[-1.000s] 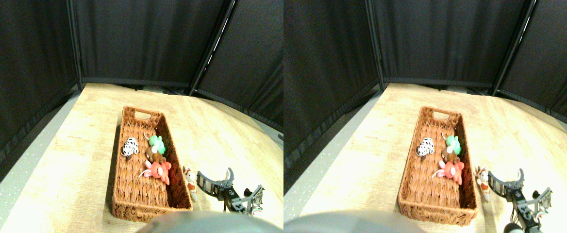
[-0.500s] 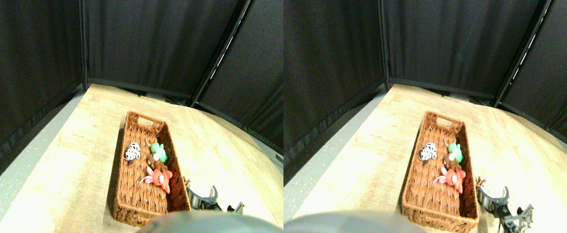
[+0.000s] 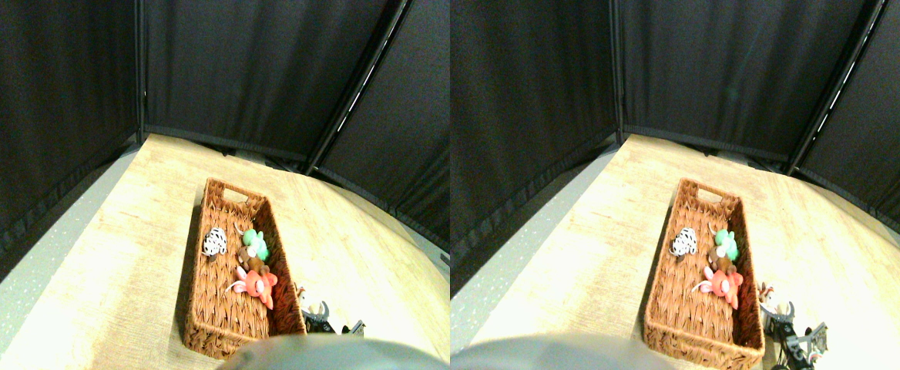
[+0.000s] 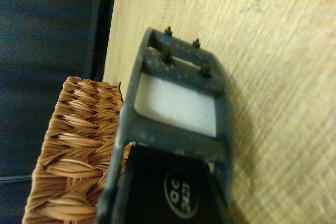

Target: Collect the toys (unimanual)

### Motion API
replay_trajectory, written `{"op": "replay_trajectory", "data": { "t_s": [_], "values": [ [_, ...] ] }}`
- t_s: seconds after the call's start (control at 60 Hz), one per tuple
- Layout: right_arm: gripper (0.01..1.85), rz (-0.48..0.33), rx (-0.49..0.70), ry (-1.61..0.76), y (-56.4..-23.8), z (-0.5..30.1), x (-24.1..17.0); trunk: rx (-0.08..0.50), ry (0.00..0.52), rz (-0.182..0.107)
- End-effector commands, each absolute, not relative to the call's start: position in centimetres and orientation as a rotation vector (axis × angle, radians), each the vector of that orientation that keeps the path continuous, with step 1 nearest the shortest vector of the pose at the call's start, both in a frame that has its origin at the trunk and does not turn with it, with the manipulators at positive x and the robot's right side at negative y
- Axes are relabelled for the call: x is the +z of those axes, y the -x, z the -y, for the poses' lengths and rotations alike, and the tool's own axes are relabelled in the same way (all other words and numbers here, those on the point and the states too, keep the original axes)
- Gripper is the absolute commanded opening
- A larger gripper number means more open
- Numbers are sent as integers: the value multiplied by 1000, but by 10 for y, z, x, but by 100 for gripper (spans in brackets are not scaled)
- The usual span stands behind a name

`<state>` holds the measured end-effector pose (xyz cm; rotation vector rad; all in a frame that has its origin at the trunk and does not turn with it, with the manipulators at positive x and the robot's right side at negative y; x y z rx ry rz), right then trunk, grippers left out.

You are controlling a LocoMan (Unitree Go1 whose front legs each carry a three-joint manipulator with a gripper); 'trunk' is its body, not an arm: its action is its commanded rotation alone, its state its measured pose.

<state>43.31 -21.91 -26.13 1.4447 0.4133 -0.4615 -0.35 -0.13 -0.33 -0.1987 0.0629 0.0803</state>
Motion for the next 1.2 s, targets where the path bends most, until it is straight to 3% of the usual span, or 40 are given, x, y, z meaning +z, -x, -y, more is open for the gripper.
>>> {"op": "replay_trajectory", "data": {
  "t_s": [0.017, 0.033, 0.117, 0.183, 0.3, 0.533, 0.683, 0.783, 1.117, 1.2],
  "values": [
    [64, -384, -494, -1435, -437, 223, -262, 85, 199, -82],
    [64, -384, -494, -1435, -437, 223, -262, 85, 199, -82],
    [26, -352, -478, -1414, -439, 223, -262, 81, 195, -83],
    [9, -314, -470, -1306, -441, 224, -262, 76, 193, -87],
    [6, -283, -507, -1360, -444, 228, -258, 76, 191, -87],
    [6, -188, -465, -1366, -448, 238, -235, 65, 181, -73],
    [6, -152, -378, -1348, -455, 243, -206, 61, 180, -59],
    [6, -127, -244, -1240, -464, 236, -175, 67, 190, -47],
    [6, -181, -26, -1193, -490, 198, -125, 128, 247, -23],
    [6, -196, -18, -1197, -494, 186, -119, 149, 260, -18]
  ]
}}
